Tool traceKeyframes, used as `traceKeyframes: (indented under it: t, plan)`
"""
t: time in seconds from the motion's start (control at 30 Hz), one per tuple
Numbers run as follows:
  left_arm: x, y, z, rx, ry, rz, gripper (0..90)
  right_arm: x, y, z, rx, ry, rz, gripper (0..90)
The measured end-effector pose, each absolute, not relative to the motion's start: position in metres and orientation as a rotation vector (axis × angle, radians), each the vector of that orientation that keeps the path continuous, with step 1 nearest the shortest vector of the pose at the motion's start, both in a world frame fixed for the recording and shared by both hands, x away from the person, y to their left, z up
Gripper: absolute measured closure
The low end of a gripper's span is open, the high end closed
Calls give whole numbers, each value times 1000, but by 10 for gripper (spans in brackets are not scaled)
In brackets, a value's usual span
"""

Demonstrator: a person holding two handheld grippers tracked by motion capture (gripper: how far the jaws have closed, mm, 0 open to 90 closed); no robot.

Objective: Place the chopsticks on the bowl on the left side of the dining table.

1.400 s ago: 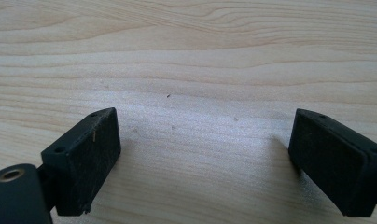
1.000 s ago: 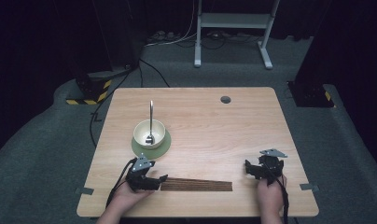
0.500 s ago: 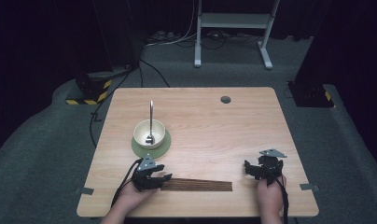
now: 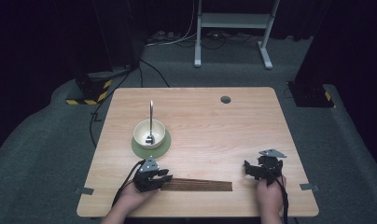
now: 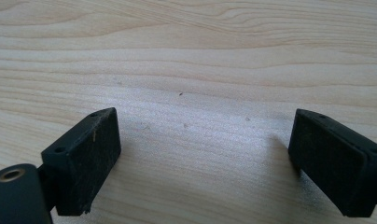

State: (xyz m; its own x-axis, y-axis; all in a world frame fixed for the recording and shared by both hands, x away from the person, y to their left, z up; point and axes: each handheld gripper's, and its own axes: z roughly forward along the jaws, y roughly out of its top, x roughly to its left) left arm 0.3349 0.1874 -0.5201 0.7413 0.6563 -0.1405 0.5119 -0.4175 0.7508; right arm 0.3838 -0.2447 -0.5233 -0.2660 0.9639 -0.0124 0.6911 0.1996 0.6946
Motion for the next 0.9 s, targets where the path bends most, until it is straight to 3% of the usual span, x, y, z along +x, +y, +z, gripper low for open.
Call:
traceKeyframes:
  t: [0.9]
  plan:
    - [340, 195, -523, 2092, 948, 269, 767, 384, -243, -525, 1533, 2014, 819, 90]
